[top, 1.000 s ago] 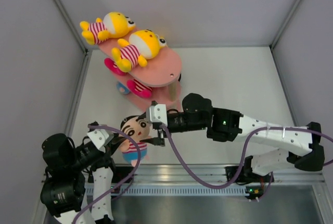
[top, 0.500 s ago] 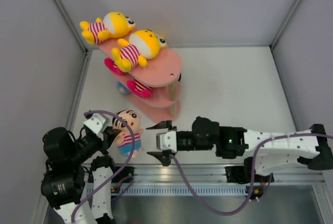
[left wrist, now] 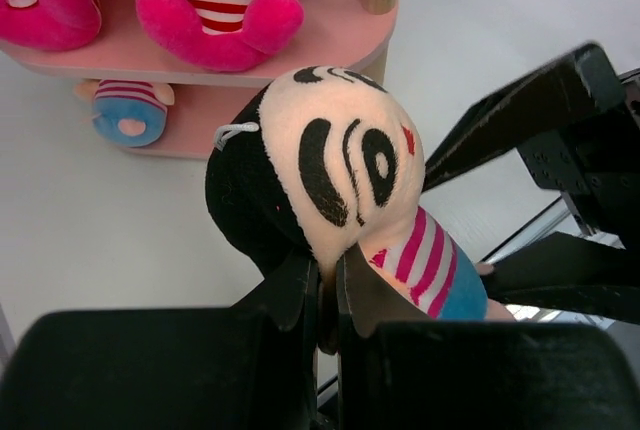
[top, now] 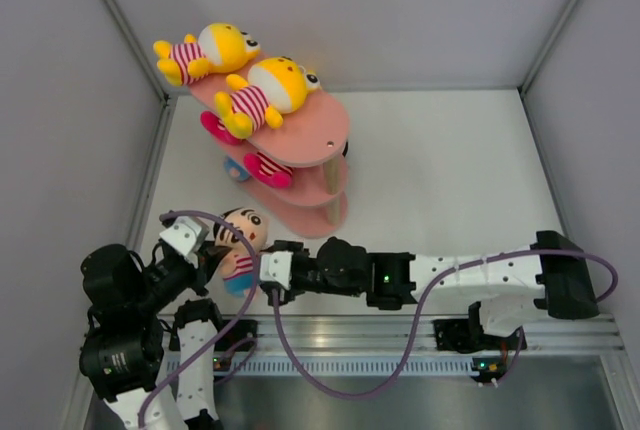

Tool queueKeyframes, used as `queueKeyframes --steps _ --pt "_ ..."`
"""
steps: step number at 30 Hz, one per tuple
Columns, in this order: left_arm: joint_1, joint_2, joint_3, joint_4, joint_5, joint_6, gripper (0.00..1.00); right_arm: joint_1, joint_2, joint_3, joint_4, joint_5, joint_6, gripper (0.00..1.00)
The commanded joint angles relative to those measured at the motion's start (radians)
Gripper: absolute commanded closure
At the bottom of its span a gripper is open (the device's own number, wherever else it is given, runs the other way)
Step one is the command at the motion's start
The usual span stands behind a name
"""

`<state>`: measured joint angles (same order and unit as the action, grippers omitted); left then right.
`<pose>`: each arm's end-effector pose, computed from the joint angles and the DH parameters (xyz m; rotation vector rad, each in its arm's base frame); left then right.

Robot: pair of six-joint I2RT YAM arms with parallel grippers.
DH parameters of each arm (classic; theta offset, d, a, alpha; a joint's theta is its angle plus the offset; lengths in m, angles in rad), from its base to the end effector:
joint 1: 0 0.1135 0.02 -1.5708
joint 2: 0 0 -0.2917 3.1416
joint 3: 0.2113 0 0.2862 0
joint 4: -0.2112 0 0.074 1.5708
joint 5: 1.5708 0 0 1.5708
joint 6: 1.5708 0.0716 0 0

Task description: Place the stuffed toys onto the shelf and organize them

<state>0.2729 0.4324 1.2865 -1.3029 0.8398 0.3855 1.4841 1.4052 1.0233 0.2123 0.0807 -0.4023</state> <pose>0.0177 -0.0504 0.4333 0.6101 1.7822 -0.3978 0.0401 0.3953 0.3281 -1.4164 1.1030 0.7171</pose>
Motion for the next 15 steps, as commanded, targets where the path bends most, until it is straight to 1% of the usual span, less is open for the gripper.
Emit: queueKeyframes --steps 1,2,4,6,7,9,10,11,12,13,14,15 --pt "0.008 0.011 0.005 0.056 -0.002 -0.034 1.0 0.016 0.041 0.081 0.114 0.088 0.089 0.45" --pt "0.008 0.011 0.005 0.056 -0.005 -0.034 1.0 0.016 0.046 0.086 0.116 0.102 0.12 0.64" --pt "0.008 0.008 0.004 0.06 -0.017 -0.043 1.0 0.016 0.041 0.09 0.121 0.125 0.14 0.85" --pt "0.006 0.006 0.002 0.063 -0.045 -0.045 0.99 0.016 0.028 0.077 0.127 0.14 0.161 1.0" --pt "0.008 0.005 0.002 0.063 -0.104 -0.046 0.92 0.016 0.014 0.07 0.125 0.149 0.166 1.0" --pt "0.008 0.0 -0.006 0.065 -0.194 -0.036 0.7 0.016 0.006 0.064 0.084 0.171 0.184 1.0" --pt "0.008 0.002 -0.007 0.065 -0.243 -0.03 0.45 0.015 0.006 0.067 0.063 0.18 0.192 1.0" --pt "0.008 -0.003 -0.01 0.065 -0.357 -0.017 0.35 0.016 0.011 0.075 0.012 0.194 0.215 1.0" --pt "0.008 0.0 -0.018 0.067 -0.419 -0.007 0.27 0.015 0.015 0.08 -0.013 0.2 0.226 1.0" --pt "0.008 0.0 -0.021 0.067 -0.479 -0.001 0.12 0.016 0.04 0.087 -0.04 0.206 0.238 1.0" --pt "0.008 0.003 -0.023 0.065 -0.601 0.006 0.1 0.016 0.054 0.099 -0.068 0.226 0.264 1.0" --pt "0.008 0.005 -0.027 0.067 -0.651 0.024 0.08 0.016 0.07 0.103 -0.097 0.237 0.276 1.0"
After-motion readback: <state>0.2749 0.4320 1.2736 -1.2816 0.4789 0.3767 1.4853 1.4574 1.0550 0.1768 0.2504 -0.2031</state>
